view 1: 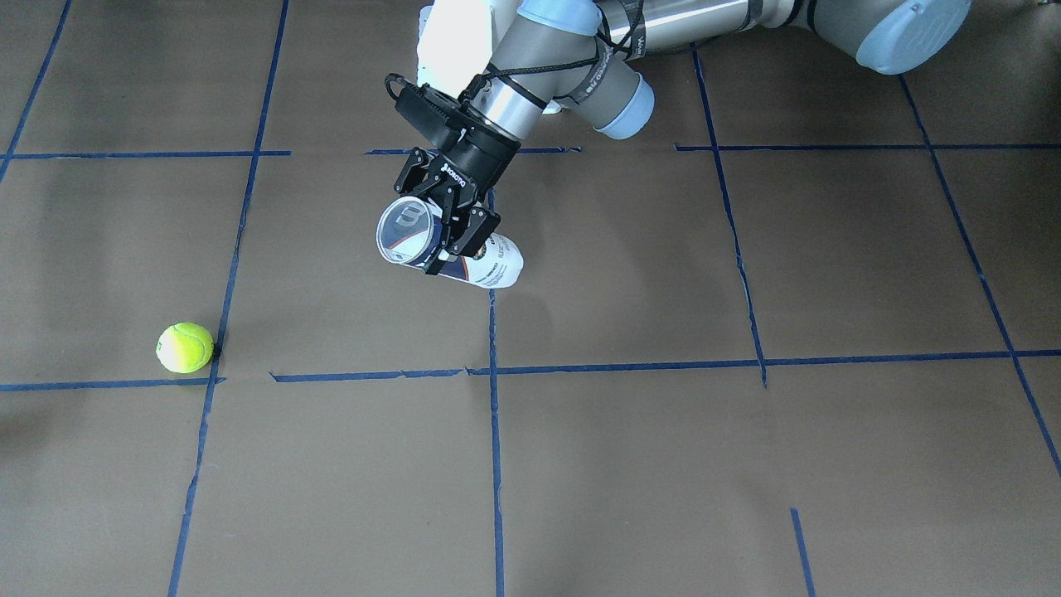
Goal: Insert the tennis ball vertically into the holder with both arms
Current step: 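Lift the upright can with the left gripper while the right arm reaches out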
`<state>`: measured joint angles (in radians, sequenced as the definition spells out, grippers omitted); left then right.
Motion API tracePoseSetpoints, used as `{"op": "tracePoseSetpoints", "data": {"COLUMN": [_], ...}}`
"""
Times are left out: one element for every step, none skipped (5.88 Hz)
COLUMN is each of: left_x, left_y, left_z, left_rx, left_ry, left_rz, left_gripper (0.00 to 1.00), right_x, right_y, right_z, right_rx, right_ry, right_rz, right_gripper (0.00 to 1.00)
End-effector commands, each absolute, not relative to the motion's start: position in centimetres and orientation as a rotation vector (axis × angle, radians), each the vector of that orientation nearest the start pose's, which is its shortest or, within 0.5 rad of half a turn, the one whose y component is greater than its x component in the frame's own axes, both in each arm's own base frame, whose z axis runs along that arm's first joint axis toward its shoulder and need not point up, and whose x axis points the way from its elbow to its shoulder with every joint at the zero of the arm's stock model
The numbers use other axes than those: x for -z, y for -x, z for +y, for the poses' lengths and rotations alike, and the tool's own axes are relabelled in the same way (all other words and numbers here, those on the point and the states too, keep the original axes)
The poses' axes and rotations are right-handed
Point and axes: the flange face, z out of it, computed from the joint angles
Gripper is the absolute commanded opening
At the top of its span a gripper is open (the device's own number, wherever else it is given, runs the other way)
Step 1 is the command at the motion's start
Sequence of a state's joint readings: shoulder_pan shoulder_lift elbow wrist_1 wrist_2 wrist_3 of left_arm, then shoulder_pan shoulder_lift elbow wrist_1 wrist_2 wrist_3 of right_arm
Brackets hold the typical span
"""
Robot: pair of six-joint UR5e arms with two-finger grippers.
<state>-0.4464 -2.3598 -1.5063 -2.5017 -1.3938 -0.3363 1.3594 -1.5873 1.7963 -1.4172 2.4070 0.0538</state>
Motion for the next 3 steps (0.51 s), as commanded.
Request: {"op": "tracePoseSetpoints", "data": {"left_x": [-11.8,-14.3,-16.4], "left_y": [-54.0,-55.3,-55.9], "left_z": [-40.1,-37.1,-36.2], "left_rx": [-0.277,-0.161,-0.075], "left_ry": [-1.485,-1.527,-1.558], "left_rz": [1.175,1.2,1.218], "left_gripper": [0.77,0.78,0.78], "right_x": [-49.4,-47.2,-45.8], "right_y": [7.5,9.3,9.6], "right_z": [-51.2,-52.1,-53.0], "right_rx": [0.287,0.251,0.252], "right_ry": [-0.302,-0.291,-0.314], "right_rz": [-0.912,-0.932,-0.931], "right_gripper": [0.99,1.0,1.0]}}
